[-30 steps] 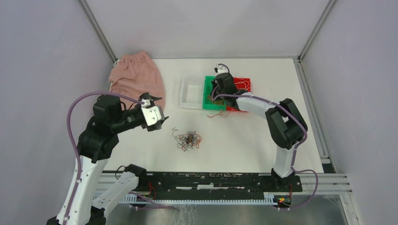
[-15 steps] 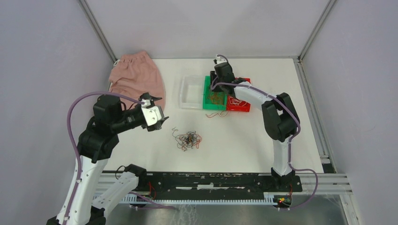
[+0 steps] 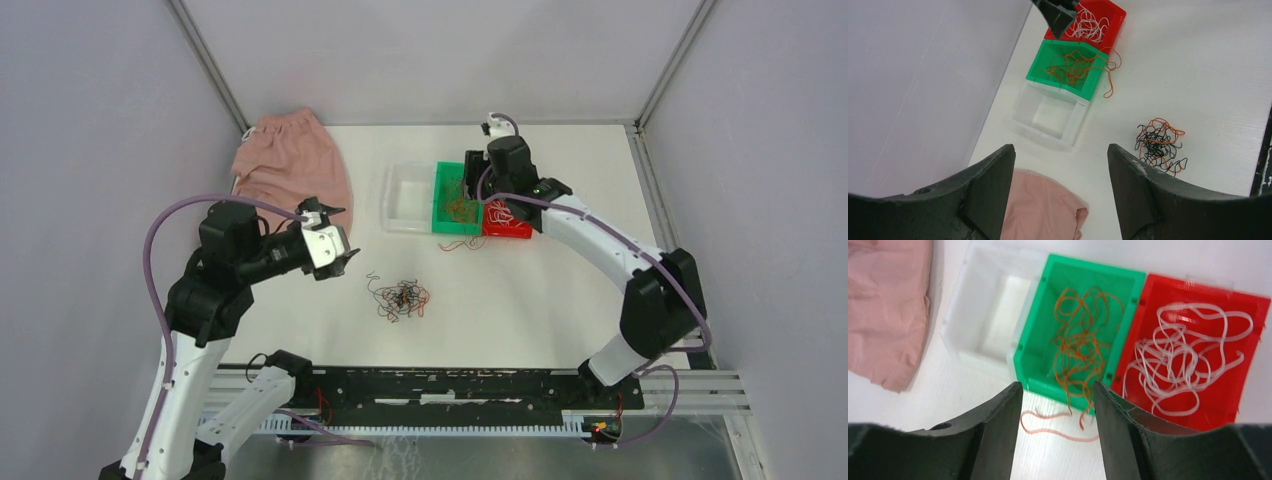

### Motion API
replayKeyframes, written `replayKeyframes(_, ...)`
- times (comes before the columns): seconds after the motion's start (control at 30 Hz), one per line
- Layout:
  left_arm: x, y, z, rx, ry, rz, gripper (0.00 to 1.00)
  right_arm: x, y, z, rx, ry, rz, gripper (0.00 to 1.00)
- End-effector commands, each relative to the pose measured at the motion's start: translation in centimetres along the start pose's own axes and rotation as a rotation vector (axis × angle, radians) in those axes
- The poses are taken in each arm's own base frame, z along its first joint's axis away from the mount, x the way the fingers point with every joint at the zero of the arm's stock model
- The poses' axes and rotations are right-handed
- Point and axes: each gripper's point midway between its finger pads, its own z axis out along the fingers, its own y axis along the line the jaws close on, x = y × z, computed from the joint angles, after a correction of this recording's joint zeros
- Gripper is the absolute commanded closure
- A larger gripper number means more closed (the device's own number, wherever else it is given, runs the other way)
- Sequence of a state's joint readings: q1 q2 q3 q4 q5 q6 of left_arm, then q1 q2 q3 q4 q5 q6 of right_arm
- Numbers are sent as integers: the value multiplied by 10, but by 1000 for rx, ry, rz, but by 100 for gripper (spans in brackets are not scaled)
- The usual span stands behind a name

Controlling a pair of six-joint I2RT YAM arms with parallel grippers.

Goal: Untangle the cables
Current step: Place the cable in the bin.

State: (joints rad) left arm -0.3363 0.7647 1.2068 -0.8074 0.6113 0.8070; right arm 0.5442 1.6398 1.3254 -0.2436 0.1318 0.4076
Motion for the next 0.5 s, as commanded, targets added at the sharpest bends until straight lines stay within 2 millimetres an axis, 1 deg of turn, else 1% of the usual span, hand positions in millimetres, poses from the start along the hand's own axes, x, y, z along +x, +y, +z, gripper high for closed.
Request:
replayKeyframes(0.0,-9,3,-1,-10,-25,-9,24,40,-12,-29,50,34,21,39)
replayKeyframes(0.07,-8,3,0,-4,-24,-8,24,62,-16,-39,48,49,53,39)
replayKeyframes(0.1,-8,3,0,-2,-24,-6,24,82,-19,-41,51,81,66,38)
replayKeyframes(0.13,-8,3,1,-1,-25,-5,24,90,-18,-43,47,91,72,38)
replayKeyframes(0.17,-8,3,1,2,-26,-4,24,106,-21,-44,54,119,70,37)
replayKeyframes(0.23,-8,2,3,10,-29,-8,24,124,-23,-43,46,139,81,35)
replayKeyframes(0.33,-10,1,4,21,-37,-17,24,137,-25,-35,43,153,82,31)
replayKeyframes(0.47,-11,1,2,15,-38,-20,24,138,-20,-18,25,147,66,29)
